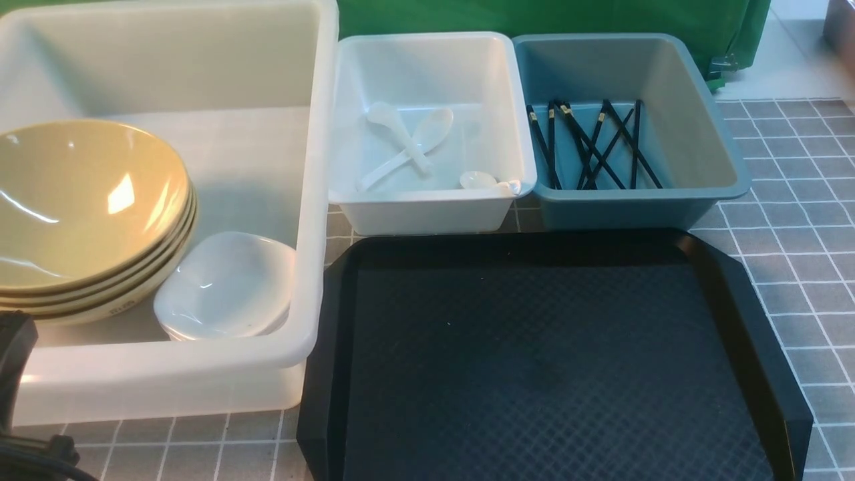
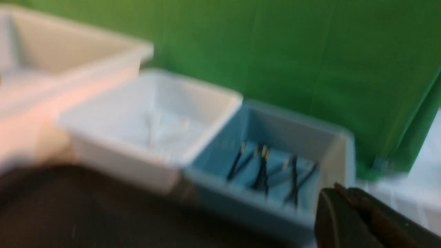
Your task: On grey table put chopsticks spoon bowls plates into blue grey white boxes.
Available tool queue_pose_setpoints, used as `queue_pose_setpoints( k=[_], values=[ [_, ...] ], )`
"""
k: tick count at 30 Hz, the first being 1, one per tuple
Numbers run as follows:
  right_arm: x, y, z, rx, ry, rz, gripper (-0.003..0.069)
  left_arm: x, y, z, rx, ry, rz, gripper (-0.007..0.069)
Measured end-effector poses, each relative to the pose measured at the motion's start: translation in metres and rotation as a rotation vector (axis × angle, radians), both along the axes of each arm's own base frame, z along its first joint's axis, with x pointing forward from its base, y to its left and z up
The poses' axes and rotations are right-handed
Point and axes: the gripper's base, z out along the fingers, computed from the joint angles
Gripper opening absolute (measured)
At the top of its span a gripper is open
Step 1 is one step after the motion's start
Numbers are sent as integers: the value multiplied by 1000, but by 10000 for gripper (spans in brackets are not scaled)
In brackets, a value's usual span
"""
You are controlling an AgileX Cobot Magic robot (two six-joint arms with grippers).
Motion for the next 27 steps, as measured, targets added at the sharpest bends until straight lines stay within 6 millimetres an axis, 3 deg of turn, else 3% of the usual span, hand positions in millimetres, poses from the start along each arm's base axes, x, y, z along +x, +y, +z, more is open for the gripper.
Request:
queue_pose_setpoints(
  k=[7,13,19,27],
  values=[
    [-16,-5,-76,93,245,-41,34,0,0,0,1,0,0,-8],
    [-30,-10,-115,241,394,-110,36,0,0,0,2,-2,0,-8],
    [-41,-16,-109,278,286,-128,39,0,0,0,2,-2,0,-8],
    [-61,-29,-100,188,78,-203,46,0,0,0,2,-2,0,-8]
  ],
)
